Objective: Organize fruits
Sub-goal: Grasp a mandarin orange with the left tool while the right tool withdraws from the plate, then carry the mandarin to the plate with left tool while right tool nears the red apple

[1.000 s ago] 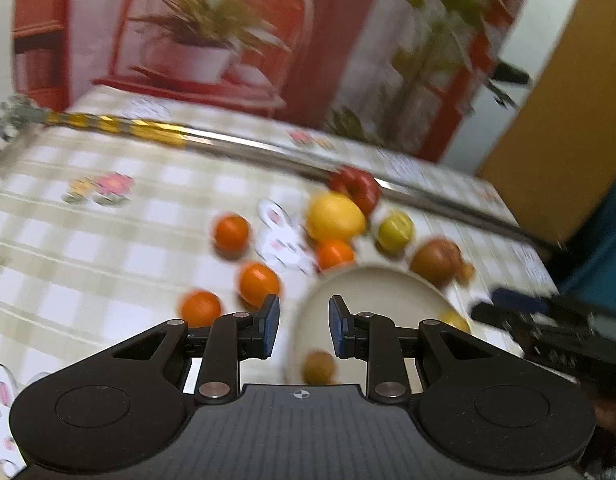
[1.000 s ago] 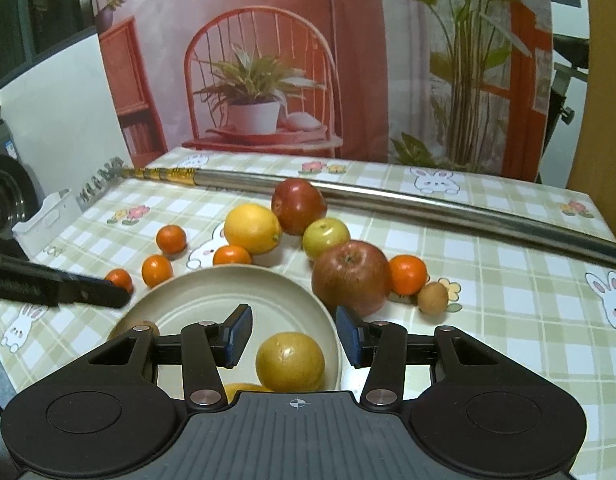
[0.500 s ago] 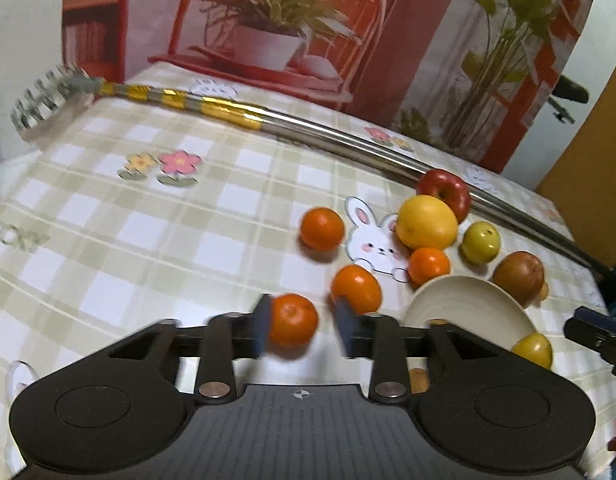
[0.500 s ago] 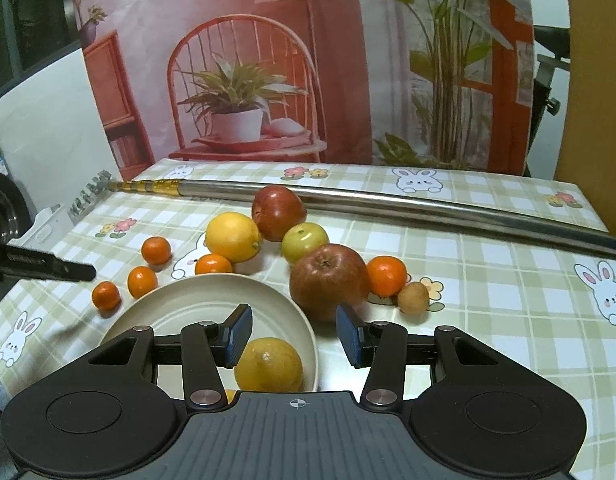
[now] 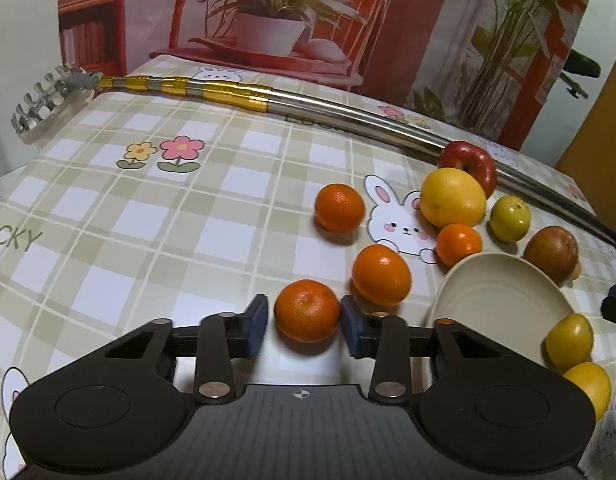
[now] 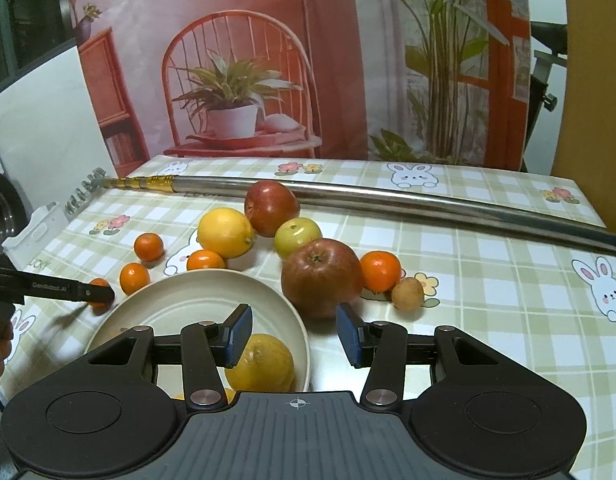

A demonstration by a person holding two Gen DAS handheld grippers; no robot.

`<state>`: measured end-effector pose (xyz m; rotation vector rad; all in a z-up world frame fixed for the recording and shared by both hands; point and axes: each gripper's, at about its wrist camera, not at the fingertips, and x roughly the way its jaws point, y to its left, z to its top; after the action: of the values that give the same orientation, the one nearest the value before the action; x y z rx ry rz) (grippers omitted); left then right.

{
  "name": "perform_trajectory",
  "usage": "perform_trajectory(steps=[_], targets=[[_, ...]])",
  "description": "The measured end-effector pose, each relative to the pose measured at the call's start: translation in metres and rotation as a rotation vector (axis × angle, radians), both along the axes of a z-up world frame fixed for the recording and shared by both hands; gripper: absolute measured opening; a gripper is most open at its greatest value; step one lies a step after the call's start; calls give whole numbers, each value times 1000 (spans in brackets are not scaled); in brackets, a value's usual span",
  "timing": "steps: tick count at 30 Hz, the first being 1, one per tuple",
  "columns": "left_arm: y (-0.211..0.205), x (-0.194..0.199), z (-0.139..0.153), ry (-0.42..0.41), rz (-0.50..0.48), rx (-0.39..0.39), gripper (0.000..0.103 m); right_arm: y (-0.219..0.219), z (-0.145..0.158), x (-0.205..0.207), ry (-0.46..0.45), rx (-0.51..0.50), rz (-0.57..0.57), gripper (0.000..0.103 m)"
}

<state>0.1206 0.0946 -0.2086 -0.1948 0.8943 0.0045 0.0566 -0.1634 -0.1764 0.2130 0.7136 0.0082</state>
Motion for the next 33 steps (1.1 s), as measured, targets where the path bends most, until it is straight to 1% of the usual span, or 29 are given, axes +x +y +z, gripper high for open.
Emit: perform_trajectory(steps=[4,6,11,16,22,28,33], targets=[[-2,-2,1,-4,3,18,37,-1,-1,0,1,1,-1,44],[-3,-4,3,-9,1,13,37,-1,-2,-1,1,2,-2,44],[-10,-10,14,-44,-24,25,37,-2,-3,0,0,0,-4,44],[-25,-16,27,-78,-83,16,37,-6,-3,-1,-2,2,-15,44],[-48,-21,36,-108,-166,25,37,-9,-4,-3,-4,2,-23,44],[-62,-24,37,-116,-212,24,37,-11,-5,-1,-15,-3,-21,44],[-68,-26,37,-116,-231,30,37,-14,-8,14,-28,-46,-5,44]])
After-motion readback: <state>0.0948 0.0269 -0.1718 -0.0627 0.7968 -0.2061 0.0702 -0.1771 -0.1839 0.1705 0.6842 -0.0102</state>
